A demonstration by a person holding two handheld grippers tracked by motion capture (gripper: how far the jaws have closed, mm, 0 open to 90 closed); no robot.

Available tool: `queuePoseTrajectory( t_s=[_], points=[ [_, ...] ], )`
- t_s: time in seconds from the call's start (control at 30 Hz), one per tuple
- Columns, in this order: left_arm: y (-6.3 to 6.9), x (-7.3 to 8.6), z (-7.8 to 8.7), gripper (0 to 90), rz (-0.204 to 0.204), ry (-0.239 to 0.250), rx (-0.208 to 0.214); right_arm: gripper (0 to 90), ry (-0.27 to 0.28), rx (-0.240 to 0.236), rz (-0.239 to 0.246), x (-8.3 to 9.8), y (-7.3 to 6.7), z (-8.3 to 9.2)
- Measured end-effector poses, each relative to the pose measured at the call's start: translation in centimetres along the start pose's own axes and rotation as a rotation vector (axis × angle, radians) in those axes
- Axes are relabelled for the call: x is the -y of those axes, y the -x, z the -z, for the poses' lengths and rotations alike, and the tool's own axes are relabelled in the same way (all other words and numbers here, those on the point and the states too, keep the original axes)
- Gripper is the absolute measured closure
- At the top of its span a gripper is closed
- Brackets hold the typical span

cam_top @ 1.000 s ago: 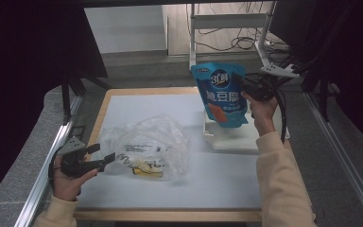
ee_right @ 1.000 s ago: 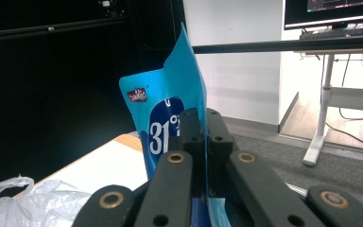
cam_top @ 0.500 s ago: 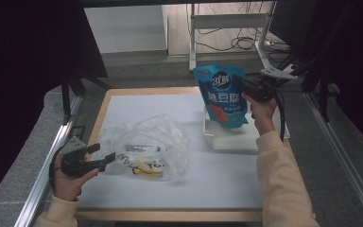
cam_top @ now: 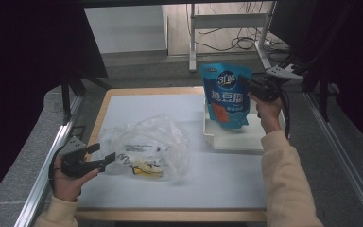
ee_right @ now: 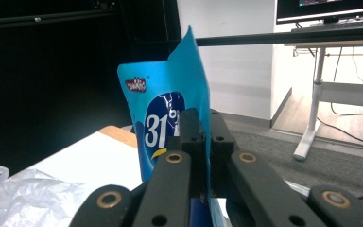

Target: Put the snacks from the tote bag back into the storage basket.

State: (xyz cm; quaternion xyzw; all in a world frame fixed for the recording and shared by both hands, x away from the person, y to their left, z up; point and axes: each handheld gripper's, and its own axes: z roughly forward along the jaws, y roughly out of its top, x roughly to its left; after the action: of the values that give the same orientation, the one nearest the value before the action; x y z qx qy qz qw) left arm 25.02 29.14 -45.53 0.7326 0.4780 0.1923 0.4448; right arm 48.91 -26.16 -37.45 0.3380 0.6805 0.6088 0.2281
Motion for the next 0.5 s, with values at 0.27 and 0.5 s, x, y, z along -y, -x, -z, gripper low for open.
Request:
queuePoseTrajectory(
  t_s=[0.27,0.5],
  points=[
    [0.1,-0.1,0.2,23.2,-0.003,0.009,0.003,85.0,-0.021,0.039,-0.005,0.2,1.3,0.8],
    [0.1,-0.1,0.1,23.2,-0.006,0.005,0.008,82.4,-0.032,0.073,-0.019,0.5,1.7,1.8]
  ],
)
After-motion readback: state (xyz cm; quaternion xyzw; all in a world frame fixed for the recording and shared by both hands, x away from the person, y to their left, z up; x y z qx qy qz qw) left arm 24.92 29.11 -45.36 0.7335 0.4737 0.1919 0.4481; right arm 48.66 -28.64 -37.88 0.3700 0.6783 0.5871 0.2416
